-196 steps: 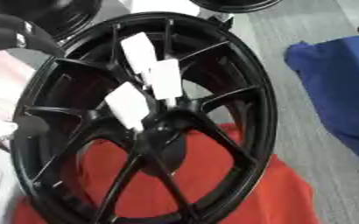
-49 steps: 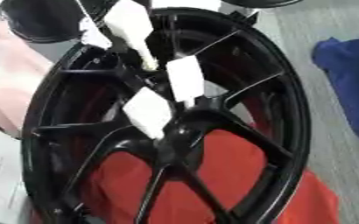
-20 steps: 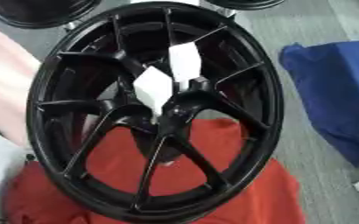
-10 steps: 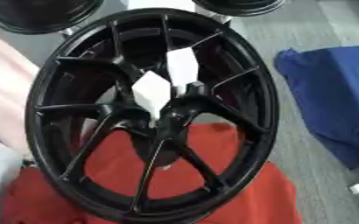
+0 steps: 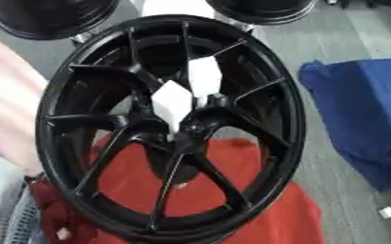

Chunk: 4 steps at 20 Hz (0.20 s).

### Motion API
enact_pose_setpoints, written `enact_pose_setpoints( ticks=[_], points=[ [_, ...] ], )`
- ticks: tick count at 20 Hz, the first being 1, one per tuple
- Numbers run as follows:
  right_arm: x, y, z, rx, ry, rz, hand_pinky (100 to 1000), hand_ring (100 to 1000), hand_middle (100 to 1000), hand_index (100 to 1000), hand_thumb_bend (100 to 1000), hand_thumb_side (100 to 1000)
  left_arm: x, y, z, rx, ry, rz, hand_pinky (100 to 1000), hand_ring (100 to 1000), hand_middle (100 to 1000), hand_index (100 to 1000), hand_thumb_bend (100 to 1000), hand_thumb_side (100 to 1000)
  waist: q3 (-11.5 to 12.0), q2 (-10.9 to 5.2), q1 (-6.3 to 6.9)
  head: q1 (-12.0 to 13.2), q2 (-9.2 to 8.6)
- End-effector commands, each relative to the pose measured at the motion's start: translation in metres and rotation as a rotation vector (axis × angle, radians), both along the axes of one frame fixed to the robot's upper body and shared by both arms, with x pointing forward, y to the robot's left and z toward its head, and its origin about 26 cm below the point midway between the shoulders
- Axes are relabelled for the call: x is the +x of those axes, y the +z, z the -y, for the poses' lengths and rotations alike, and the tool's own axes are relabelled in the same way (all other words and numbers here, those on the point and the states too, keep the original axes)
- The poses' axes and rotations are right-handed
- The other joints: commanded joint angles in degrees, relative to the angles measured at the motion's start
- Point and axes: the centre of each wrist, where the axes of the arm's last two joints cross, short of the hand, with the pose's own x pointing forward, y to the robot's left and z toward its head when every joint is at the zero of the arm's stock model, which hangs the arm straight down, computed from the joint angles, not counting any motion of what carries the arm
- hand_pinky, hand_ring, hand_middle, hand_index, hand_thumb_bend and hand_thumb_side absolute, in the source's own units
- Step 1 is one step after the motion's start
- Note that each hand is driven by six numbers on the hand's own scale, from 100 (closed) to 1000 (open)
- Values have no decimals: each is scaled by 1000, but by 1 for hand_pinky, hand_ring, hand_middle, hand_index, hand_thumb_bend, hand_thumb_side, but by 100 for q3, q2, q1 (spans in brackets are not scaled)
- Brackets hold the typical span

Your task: Pull the pin out of the wheel hub.

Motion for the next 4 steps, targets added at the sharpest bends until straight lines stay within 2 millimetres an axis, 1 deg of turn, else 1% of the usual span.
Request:
enact_pose_setpoints(
  ticks=[1,3,4],
  points=[
    [-2,17,-1,-36,11,33,856,702,635,781,100,362,-9,-3,31,-134,-2,73,623,645,615,781,279,622,-4,-37,-17,69,-103],
    [-1,17,-2,-32,16,33,857,704,639,782,100,394,-12,-10,47,-155,9,96,627,647,616,786,277,608,-5,-9,-23,123,-67],
    [0,17,-2,-29,18,32,857,704,639,782,100,394,-12,-12,52,-138,21,103,627,647,616,786,277,608,-8,3,-27,143,-41]
  ],
)
